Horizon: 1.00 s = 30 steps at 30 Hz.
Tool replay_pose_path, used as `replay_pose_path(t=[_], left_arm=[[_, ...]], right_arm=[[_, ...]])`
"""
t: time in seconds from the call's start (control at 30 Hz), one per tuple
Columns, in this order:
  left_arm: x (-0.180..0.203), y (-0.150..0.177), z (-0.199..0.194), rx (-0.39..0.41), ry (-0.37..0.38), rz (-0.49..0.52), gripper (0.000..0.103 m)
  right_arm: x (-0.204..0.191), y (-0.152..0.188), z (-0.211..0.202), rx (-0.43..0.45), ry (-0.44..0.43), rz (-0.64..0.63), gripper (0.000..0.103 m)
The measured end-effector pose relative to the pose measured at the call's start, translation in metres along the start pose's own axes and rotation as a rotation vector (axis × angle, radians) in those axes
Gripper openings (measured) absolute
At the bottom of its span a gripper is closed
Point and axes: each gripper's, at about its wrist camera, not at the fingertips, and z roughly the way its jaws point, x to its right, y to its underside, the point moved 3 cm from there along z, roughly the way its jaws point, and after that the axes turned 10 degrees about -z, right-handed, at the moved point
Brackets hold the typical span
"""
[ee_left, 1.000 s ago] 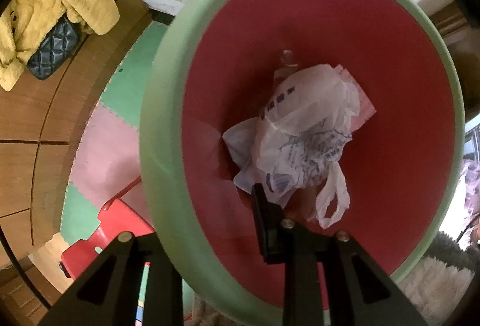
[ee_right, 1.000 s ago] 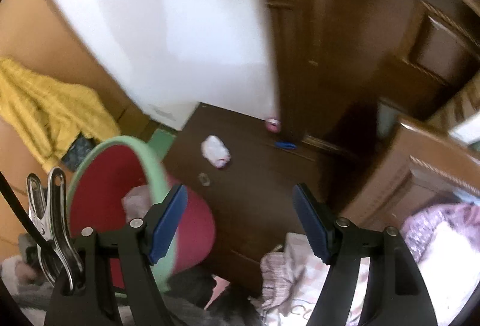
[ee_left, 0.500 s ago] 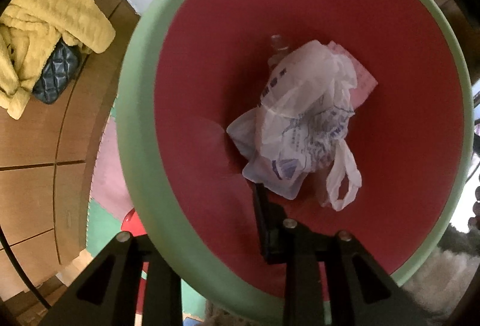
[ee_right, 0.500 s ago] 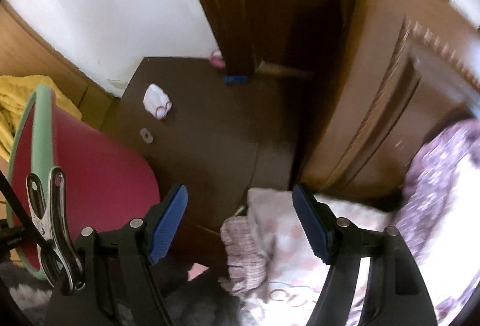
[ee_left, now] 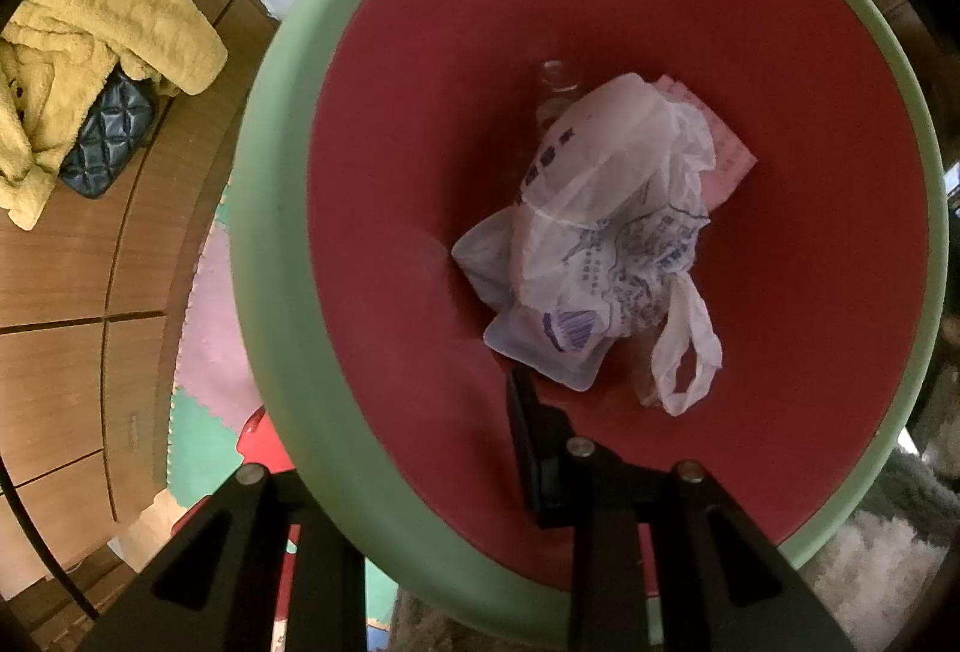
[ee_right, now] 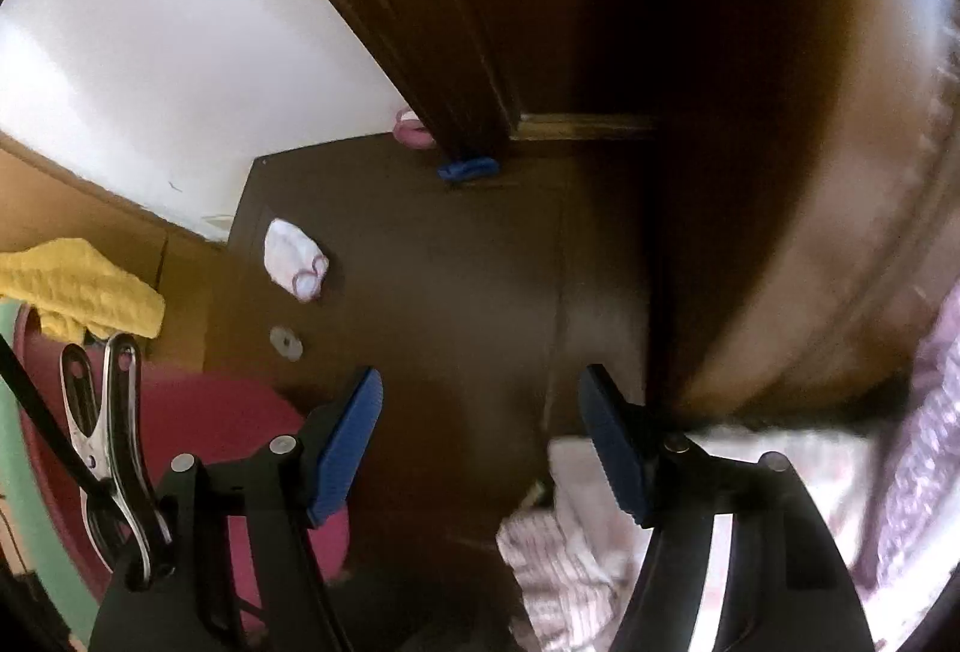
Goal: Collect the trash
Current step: 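Reach the open right tool to the white cloth on the nightstand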
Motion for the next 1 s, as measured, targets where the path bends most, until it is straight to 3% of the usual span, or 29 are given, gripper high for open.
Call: replay_pose_path(t=[0.1, 0.37, 0.47, 0.53, 0.67, 0.77, 0.9, 1.0], left_arm=[[0.000, -0.001, 0.002, -0.002, -0.002, 0.007, 0.026], [-0.001, -0.007, 0.010, -0.018, 0.001, -0.005, 0.026], [-0.002, -0.009, 0.013, -0.027, 0.003, -0.002, 0.026], [-0.002, -0.011, 0.015, -0.038, -0.006, 0.010, 0.026], [-0.001, -0.013, 0.017, -0.054, -0.017, 0.038, 0.026], [-0.001, -0.017, 0.022, -0.072, -0.020, 0.044, 0.026], [-0.003, -0.026, 0.025, -0.096, -0.018, 0.018, 0.026], [-0.003, -0.033, 0.018, -0.066, -0.034, 0.027, 0.026]], right_arm=[[-0.010, -0.017, 0.015, -0.011, -0.044, -0.018, 0.070], [-0.099, -0.069, 0.056, -0.012, -0.027, -0.369, 0.070], [-0.118, -0.080, 0.084, -0.046, -0.066, -0.431, 0.070], [-0.123, -0.084, 0.104, -0.119, -0.116, -0.433, 0.068], [-0.122, -0.087, 0.134, -0.260, -0.276, -0.341, 0.045], [-0.125, -0.087, 0.148, -0.343, -0.401, -0.241, 0.042], [-0.134, -0.086, 0.169, -0.397, -0.392, -0.177, 0.042], [-0.146, -0.080, 0.189, -0.477, -0.335, -0.221, 0.043]])
